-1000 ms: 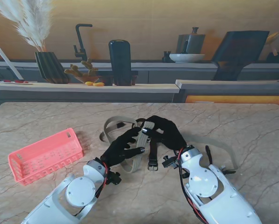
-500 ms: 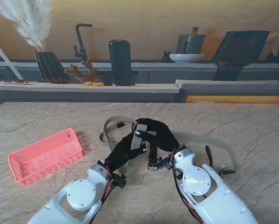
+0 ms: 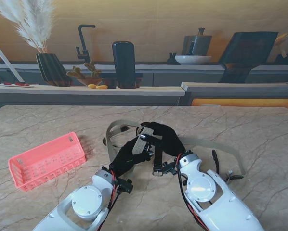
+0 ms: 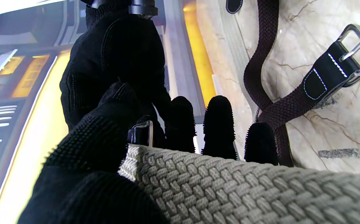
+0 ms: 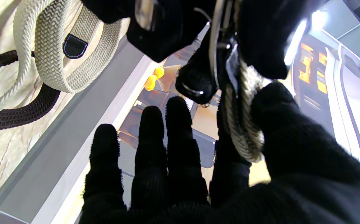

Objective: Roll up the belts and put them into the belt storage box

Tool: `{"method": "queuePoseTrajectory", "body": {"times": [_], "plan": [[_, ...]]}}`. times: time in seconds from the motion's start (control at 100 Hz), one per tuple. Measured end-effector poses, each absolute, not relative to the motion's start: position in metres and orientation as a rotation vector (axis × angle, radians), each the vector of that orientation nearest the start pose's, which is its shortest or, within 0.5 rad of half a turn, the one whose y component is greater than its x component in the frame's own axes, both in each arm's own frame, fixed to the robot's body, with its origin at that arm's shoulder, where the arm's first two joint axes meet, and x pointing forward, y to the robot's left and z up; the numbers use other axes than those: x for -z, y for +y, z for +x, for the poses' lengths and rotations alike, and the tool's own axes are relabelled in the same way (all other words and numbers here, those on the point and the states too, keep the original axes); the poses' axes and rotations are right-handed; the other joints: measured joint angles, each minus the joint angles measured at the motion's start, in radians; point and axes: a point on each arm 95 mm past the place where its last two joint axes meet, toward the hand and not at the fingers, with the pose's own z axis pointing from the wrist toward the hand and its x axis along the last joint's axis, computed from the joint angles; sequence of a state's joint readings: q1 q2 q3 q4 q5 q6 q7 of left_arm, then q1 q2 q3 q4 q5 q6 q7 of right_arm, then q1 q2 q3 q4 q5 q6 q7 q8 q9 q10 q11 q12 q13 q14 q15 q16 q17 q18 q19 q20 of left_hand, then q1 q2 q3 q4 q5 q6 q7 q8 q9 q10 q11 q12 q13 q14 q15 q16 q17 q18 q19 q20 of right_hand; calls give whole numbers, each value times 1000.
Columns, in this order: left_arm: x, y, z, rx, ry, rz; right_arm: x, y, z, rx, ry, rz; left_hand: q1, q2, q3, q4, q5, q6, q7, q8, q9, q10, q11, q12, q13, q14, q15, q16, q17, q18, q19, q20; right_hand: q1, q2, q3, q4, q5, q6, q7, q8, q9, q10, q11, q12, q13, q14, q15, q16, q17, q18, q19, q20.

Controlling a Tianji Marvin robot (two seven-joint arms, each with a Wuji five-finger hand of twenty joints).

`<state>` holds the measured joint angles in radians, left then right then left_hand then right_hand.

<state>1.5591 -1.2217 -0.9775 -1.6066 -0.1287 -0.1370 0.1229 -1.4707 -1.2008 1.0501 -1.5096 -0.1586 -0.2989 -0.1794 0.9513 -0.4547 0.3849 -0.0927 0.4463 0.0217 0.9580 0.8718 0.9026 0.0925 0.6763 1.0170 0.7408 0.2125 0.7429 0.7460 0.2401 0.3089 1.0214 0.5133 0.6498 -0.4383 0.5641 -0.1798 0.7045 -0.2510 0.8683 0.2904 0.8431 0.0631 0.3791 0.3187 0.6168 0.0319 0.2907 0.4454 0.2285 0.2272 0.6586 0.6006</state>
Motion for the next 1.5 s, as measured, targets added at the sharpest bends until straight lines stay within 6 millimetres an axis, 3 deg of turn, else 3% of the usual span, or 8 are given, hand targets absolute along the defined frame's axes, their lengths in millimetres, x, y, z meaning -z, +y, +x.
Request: {"method": "queuePoseTrajectory", "body": {"times": [0.38, 0.56, 0.69, 0.78, 0.9, 1.22, 1.34, 1.5], "plan": [[335, -117, 366, 2290, 900, -2078, 318, 71, 400, 2463, -926, -1825, 26, 93, -66, 0, -36, 46, 187, 186, 24, -5, 231, -83, 166, 32, 225, 42, 165, 14, 204, 80, -1, 0, 3, 0, 0, -11, 0, 3, 0, 10, 18, 0, 0, 5, 13, 0, 1, 0, 0, 0], [335, -117, 366, 2287, 859, -2113, 318, 67, 399, 2465, -919, -1845, 246, 255, -305, -4, 54, 115, -117, -277, 84, 38, 202, -169, 203, 82, 211, 1, 179, 38, 205, 81, 2, 0, 12, 1, 0, -22, 0, 4, 0, 11, 22, 0, 0, 6, 14, 0, 1, 0, 0, 2], [335, -118, 366, 2298, 820, -2155, 319, 67, 398, 2458, -910, -1856, 270, 255, -339, 0, 92, 113, -128, -296, 94, 66, 21, -328, 187, 92, 117, -54, 154, 39, 179, 77, 2, 0, 13, 1, 0, -22, 0, 4, 0, 11, 23, 0, 0, 7, 17, 0, 1, 0, 0, 2], [336, -118, 366, 2304, 807, -2173, 320, 68, 398, 2452, -903, -1862, 118, 172, -84, 4, 92, 96, -167, -298, 5, 74, -147, -413, 82, 103, 27, -88, 79, 39, 125, 66, 2, 0, 13, 1, 0, -22, 0, 11, 0, 11, 23, 0, 0, 7, 26, 2, 1, 0, 0, 2], [337, -120, 366, 2306, 804, -2201, 321, 70, 397, 2429, -873, -1864, -95, 150, 48, 8, 43, 81, -329, -320, -158, 76, -253, -527, -55, 103, -103, -126, 10, 39, 73, 56, 2, 0, 15, 3, 0, -28, 0, 14, 0, 12, 23, 0, 0, 7, 26, 3, 1, 0, 0, 2], [338, -121, 365, 2317, 794, -2305, 324, 82, 398, 2390, -959, -1782, -97, 138, 120, 8, 17, 80, -437, -391, -203, 85, -323, -612, -138, 58, -246, -183, -34, 36, -2, 19, 2, 0, 15, 4, 0, -40, 0, 27, -44, 13, 7, 0, -17, 7, 20, 3, -12, 0, -17, 2], [337, -121, 364, 2346, 753, -2341, 325, 84, 400, 2386, -964, -1782, 64, 84, 85, 9, 107, 37, -246, -294, 11, 71, -297, -400, 0, 48, -132, -141, 18, 29, 10, 18, 0, 0, 6, 2, 0, -45, 0, 34, -53, 13, 4, 0, -15, 7, 13, 3, -12, 0, -21, 2], [336, -121, 361, 2376, 703, -2387, 326, 84, 402, 2425, -944, -1800, 29, 19, 59, 12, 78, 33, -48, -102, 85, 16, -68, -140, 93, 38, 92, -4, 67, 13, 72, 29, -23, 0, -44, 0, 0, -68, 0, 40, -54, 13, 4, 0, -15, 7, 13, 3, -12, 0, -22, 3]]}}
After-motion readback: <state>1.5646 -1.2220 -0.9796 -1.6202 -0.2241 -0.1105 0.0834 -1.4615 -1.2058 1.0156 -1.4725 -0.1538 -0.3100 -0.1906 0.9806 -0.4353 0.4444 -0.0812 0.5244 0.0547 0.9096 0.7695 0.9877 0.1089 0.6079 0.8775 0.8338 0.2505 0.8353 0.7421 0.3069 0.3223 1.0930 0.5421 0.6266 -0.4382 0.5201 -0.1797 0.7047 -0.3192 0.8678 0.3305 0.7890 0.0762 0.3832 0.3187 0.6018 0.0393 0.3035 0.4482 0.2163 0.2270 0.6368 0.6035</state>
